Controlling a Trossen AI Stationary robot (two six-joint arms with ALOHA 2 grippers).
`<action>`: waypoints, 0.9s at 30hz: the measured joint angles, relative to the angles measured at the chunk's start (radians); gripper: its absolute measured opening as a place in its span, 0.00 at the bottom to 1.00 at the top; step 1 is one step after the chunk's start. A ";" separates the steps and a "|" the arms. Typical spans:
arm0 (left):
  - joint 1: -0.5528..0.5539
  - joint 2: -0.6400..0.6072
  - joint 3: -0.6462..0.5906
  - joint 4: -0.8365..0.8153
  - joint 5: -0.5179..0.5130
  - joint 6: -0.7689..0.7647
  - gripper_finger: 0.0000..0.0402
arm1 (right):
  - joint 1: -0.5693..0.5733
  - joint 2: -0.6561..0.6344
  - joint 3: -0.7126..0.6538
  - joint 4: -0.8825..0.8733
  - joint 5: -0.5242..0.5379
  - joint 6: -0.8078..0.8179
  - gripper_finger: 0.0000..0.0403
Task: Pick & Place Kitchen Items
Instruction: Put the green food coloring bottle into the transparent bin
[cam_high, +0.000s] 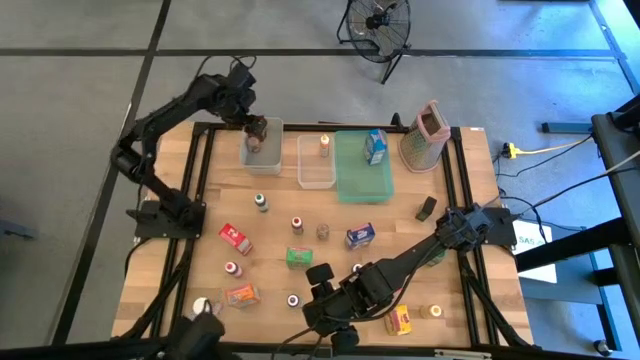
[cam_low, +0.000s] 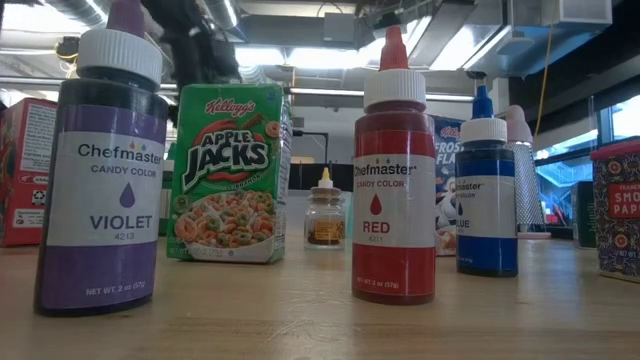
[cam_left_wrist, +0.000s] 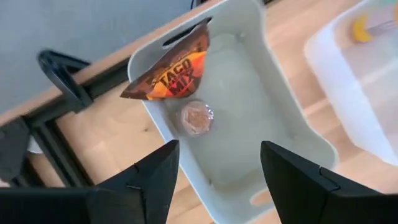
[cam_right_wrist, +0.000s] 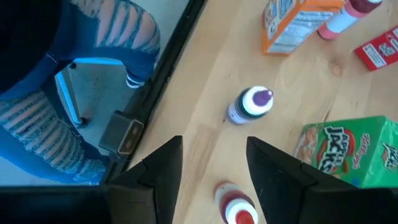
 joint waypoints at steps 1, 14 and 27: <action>-0.004 -0.025 0.000 -0.005 -0.002 0.009 0.55 | 0.000 0.000 0.000 0.004 -0.002 0.007 0.44; -0.132 -0.317 0.000 -0.147 -0.003 0.077 0.55 | 0.009 0.000 0.000 0.010 0.074 0.093 0.44; -0.324 -0.570 0.000 -0.199 -0.004 0.051 0.54 | 0.024 0.000 0.000 0.048 0.219 0.274 0.44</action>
